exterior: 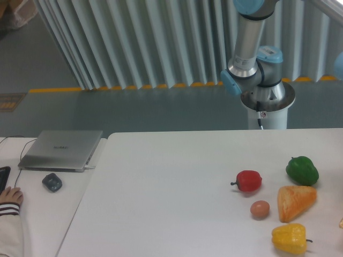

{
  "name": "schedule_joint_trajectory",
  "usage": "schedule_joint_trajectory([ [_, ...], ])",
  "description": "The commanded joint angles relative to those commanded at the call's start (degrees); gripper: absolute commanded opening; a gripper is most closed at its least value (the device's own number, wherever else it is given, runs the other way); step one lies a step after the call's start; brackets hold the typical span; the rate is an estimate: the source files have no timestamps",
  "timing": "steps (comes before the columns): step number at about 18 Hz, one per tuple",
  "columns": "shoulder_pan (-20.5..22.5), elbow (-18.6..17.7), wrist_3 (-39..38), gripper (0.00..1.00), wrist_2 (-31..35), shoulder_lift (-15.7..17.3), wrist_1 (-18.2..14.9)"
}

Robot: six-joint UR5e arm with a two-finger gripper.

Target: Place the yellow pepper in a basket

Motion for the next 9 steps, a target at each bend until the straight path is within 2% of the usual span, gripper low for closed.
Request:
schedule_joint_trajectory([
  [9,0.88,0.53,0.17,1.00,-0.09,-0.09,0.00],
])
